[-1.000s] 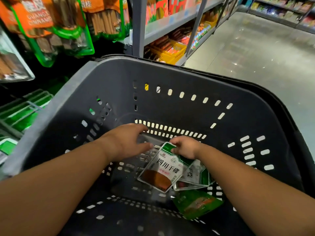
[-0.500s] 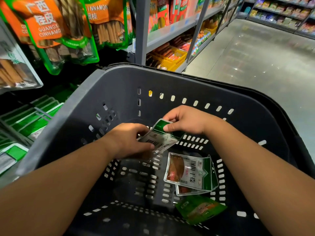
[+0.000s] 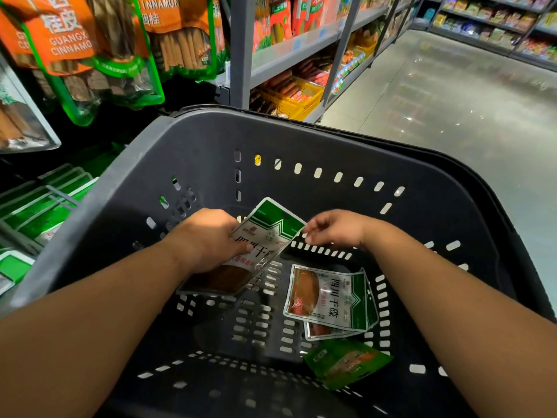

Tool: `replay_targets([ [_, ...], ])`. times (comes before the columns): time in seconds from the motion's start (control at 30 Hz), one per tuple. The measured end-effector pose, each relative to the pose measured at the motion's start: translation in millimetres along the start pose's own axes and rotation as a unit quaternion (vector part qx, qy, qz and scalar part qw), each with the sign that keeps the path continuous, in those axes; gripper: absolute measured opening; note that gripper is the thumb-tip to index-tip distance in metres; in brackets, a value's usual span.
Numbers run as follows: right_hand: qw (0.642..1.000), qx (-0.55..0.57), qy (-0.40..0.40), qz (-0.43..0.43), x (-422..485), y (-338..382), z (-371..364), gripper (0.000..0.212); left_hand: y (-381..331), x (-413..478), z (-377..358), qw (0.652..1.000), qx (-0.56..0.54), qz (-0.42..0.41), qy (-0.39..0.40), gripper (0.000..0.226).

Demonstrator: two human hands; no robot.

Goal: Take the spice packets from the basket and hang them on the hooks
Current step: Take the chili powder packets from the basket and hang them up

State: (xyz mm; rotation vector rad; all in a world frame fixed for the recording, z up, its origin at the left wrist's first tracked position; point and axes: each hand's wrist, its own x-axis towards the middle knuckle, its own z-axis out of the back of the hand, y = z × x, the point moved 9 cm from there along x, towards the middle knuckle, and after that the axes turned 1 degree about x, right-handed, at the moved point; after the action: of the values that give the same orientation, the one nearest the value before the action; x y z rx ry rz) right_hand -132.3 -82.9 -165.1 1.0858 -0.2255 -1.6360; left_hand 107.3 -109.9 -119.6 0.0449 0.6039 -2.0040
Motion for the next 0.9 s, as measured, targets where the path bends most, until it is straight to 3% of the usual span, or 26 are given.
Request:
replay_targets([
  [0.13, 0.983, -0.032, 0.006, -0.179, -2.5, -67.0, -2.9, 0.034, -1.1, 1.4, -0.4, 1.0, 0.01, 0.003, 0.0, 0.027],
  [0.23, 0.967, 0.012, -0.008, -0.253, -5.5, -100.1, -4.3, 0.047, -2.1, 1.0, -1.2, 1.0, 0.02, 0.004, 0.003, 0.028],
  [0.3, 0.958, 0.056, -0.03, -0.28, -10.8, -114.9, -5.7, 0.042, -3.2, -0.3, -1.3, 1.0, 0.021, 0.003, 0.008, 0.027],
  [0.4, 0.952, 0.079, -0.063, -0.289, -13.4, -136.6, -5.5, 0.04, -4.9, -2.6, -1.3, 1.0, 0.027, 0.003, 0.011, 0.028],
  [0.53, 0.969, -0.027, -0.052, -0.239, -4.2, -139.3, -18.1, 0.039, -6.0, -4.2, -1.9, 1.0, 0.024, -0.006, 0.012, 0.032],
  [0.7, 0.965, -0.128, -0.049, -0.223, 5.8, -140.5, -38.0, 0.053, -7.4, -4.3, -3.2, 1.0, 0.018, -0.012, 0.016, 0.029],
  [0.9, 0.948, -0.201, 0.022, -0.246, 15.5, -140.0, -55.6, 0.062, -7.2, -2.6, -3.3, 1.0, -0.001, -0.001, 0.024, 0.028],
])
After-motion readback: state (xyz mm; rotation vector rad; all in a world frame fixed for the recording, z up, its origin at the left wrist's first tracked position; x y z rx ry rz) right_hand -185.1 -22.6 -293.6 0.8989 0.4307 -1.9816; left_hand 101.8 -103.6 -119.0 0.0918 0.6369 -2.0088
